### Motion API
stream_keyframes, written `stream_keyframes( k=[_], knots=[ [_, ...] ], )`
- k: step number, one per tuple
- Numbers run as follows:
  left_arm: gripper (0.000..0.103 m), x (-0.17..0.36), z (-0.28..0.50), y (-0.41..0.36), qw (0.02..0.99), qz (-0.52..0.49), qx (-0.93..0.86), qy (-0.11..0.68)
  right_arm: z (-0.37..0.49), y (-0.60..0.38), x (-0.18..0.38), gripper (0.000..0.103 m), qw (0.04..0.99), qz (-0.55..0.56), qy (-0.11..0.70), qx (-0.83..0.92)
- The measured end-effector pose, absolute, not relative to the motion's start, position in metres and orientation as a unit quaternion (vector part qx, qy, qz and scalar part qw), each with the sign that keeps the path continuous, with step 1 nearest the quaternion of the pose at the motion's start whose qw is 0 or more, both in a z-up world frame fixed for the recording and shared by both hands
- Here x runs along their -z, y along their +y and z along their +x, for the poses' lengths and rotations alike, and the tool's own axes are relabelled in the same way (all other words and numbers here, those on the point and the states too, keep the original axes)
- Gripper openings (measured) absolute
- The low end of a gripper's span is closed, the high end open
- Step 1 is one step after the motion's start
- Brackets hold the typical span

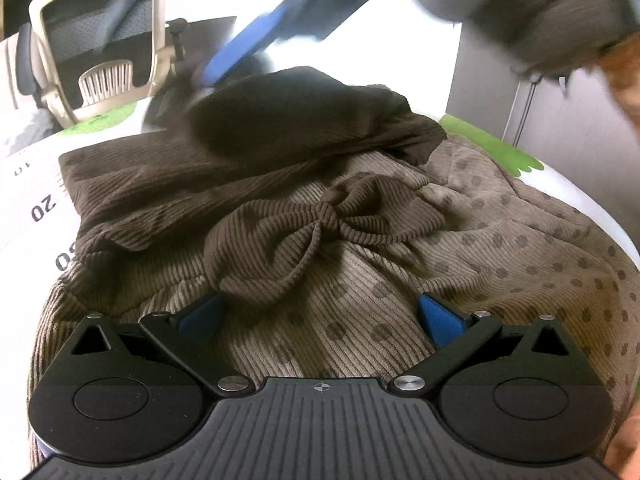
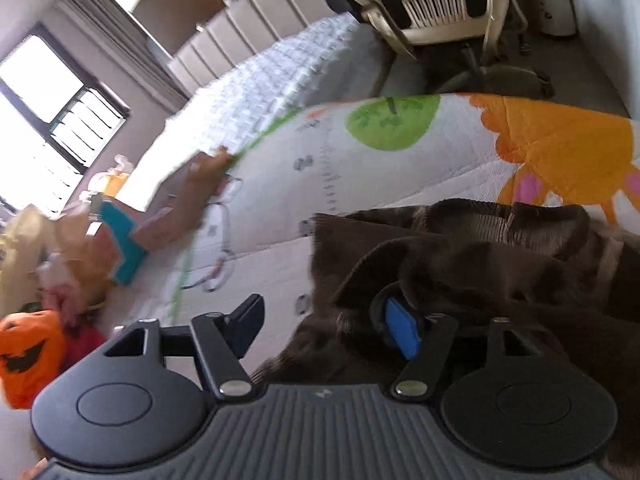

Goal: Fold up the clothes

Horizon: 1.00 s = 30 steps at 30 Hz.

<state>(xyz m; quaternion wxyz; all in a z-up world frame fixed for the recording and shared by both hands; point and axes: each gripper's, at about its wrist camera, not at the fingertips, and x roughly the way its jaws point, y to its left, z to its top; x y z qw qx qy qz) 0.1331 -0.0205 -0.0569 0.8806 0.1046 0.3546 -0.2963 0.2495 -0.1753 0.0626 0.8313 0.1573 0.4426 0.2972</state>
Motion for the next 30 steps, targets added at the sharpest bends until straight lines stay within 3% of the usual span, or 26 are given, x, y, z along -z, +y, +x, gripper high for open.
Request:
stream_keyframes(
  k=[8,13,18,21,25,30],
  knots=[
    [0.103,0.055,0.132,-0.020,0.882,0.108,0.292,0.355,0.193,-0.240,-0.118,0.093,0.886,0.167,0.322,-0.289],
    [0.103,0.056,0.131,-0.020,0.882,0.109,0.292,0.354,0.194,-0.274,-0.082,0.093,0.912,0.176,0.312,-0.199],
    [0.103,0.051,0.131,-0.018,0.877,0.113,0.297,0.361,0.194,-0.289,-0.025,0.095,0.944,0.087,0.308,-0.082],
    [0.103,0.023,0.136,-0.005,0.872,0.088,0.332,0.349,0.191,-0.303,-0.004,0.103,0.946,0.093,0.304,-0.065],
    [0.103,-0.027,0.171,0.016,0.909,0.014,0.296,0.294,0.190,-0.325,0.009,0.103,0.947,0.132,0.289,-0.046],
    [0.103,-0.013,0.246,0.002,0.898,-0.045,0.214,0.383,0.190,-0.334,0.032,0.103,0.935,0.179,0.301,-0.047]
  ],
)
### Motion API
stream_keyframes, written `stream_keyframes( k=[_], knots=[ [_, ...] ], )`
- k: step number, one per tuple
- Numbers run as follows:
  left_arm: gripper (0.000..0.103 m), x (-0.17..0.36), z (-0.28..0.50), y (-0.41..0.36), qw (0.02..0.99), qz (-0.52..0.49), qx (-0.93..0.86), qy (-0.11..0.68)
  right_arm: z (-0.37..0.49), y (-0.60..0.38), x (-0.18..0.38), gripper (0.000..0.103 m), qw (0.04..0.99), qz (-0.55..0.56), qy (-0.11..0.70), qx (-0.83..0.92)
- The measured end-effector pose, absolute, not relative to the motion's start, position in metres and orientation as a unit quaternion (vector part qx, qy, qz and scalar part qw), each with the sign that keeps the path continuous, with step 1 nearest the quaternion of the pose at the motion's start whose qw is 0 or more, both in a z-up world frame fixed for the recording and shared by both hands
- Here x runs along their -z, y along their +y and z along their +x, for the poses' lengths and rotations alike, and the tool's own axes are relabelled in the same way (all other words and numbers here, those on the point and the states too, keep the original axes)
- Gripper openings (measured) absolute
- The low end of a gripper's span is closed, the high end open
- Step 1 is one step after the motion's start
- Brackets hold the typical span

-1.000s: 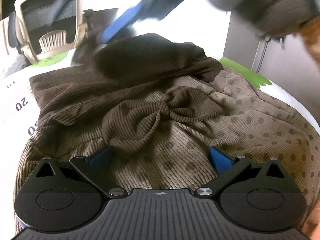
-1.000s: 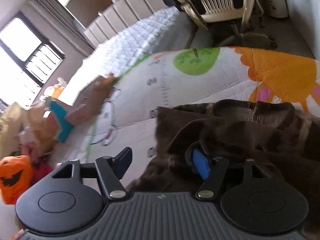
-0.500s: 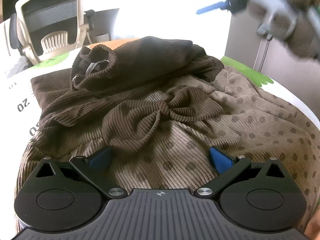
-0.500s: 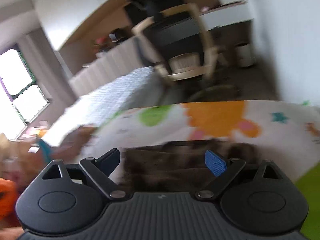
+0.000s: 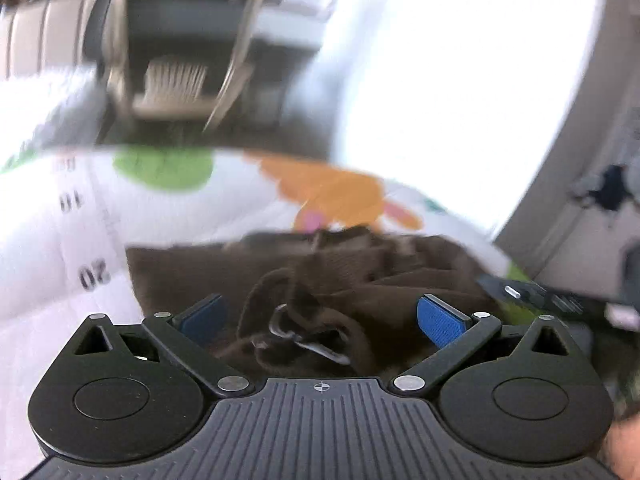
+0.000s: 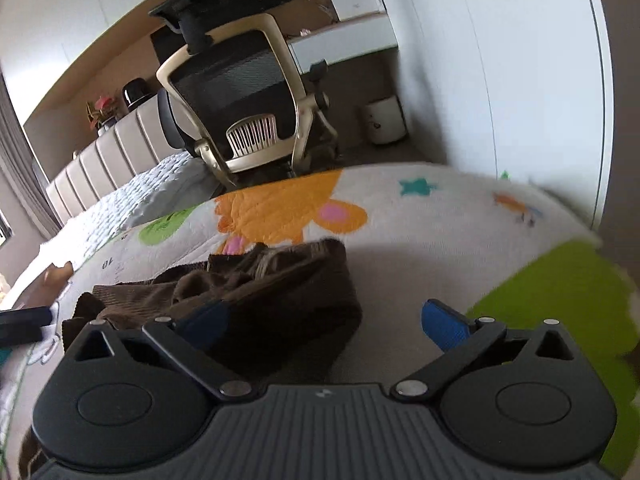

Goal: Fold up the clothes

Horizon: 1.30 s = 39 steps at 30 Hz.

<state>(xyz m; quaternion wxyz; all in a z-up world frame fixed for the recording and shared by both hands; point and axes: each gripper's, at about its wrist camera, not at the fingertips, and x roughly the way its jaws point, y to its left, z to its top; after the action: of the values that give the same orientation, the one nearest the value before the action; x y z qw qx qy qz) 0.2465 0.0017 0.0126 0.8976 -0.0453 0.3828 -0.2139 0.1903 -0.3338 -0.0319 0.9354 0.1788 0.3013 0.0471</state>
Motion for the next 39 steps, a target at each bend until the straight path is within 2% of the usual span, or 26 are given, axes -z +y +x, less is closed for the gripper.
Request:
stream_keyframes(
  k=[4,12,15,19,21,26,33,39],
  knots=[
    [0.103,0.015,0.270,-0.003,0.878,-0.071,0.195,0.430,0.185,-0.326,0.034,0.103,0.943,0.146,0.294,-0.046],
    [0.103,0.021,0.218,0.021,0.885,-0.042,0.284,0.365,0.152,-0.289,0.006,0.103,0.972,-0.052,0.222,-0.050],
    [0.103,0.018,0.202,0.028,0.897,-0.012,0.286,0.338,0.144,-0.263,0.008,0.103,0.960,-0.150,0.221,-0.085],
    [0.103,0.016,0.205,0.028,0.892,-0.015,0.289,0.347,0.180,-0.222,0.011,0.103,0.932,-0.254,0.235,-0.104],
    [0.103,0.014,0.206,0.026,0.891,-0.014,0.292,0.347,0.216,-0.211,-0.004,0.103,0.941,-0.231,0.229,-0.087],
    [0.103,0.002,0.202,0.031,0.898,-0.024,0.291,0.328,0.254,-0.230,-0.050,0.103,0.975,-0.026,0.209,-0.070],
    [0.103,0.003,0.237,0.057,0.891,-0.157,0.239,0.353,0.205,-0.260,-0.019,0.103,0.976,-0.033,0.207,-0.049],
    [0.102,0.004,0.256,0.026,0.913,-0.089,0.236,0.320,0.175,-0.307,0.006,0.103,0.974,0.042,0.221,-0.012]
  ],
)
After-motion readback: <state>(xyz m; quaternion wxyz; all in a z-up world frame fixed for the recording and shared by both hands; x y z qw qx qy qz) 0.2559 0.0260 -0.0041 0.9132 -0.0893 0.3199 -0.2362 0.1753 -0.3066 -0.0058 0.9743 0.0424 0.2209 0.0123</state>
